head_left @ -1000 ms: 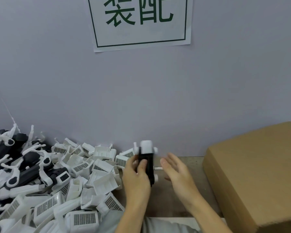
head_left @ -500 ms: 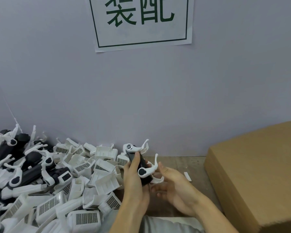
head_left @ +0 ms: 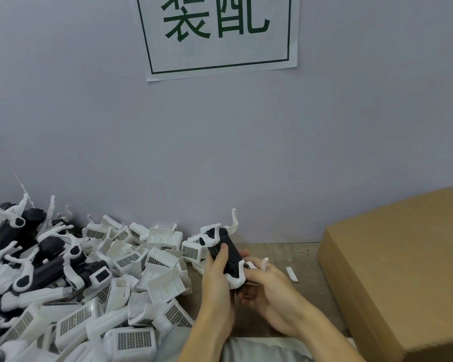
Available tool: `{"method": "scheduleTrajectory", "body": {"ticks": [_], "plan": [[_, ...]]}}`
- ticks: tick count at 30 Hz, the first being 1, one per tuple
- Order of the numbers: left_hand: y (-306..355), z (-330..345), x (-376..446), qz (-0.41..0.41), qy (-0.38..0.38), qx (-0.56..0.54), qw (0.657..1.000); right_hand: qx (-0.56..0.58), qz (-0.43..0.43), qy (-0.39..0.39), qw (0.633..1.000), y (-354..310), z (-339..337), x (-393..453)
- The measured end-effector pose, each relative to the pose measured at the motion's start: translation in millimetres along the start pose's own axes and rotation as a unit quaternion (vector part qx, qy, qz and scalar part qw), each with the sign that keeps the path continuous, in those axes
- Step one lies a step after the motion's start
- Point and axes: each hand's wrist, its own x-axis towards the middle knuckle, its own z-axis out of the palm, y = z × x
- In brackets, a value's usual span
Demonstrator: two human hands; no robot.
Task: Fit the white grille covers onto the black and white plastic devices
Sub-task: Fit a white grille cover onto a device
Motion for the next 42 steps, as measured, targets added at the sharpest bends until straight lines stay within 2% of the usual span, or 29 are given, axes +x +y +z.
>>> {"method": "scheduleTrajectory", "body": {"ticks": [7,12,21,29,33,36,42], "plan": [[0.6,-3.2,-2.2,-0.015,0.001,-0.045,0.999,-0.023,0.010,0.000,1.000,2.7,1.1,0.7],[-0.8,-0.2,-0.4,0.045,-0.004,-0.017,0.999,-0.043,0.023,0.019,0.999,3.2,-2.2,3.8],[-2.3,2.1,-1.0,0.082,-0.025,0.023,0.996,-0.003,0.001,0.006,1.000,0.8,-3.7,1.5],[4.1,-1.4,-7.5,0.002,-0.009,-0.061,0.998,-0.006,0.010,0.007,1.000,0.9,-1.6,1.4],[2.9,1.9,-1.4,0.035,0.015,-0.025,0.999,-0.046,0.036,0.023,0.998,0.3,-2.4,1.5],[0.6,3.5,-0.6,0.059,0.006,-0.008,0.998,-0.054,0.049,0.031,0.997,-2.0,-4.3,2.1],[2.5,4.8,-2.2,0.050,0.012,-0.016,0.999,-0.020,0.037,-0.008,0.999,-3.3,-6.4,-1.4]]}}
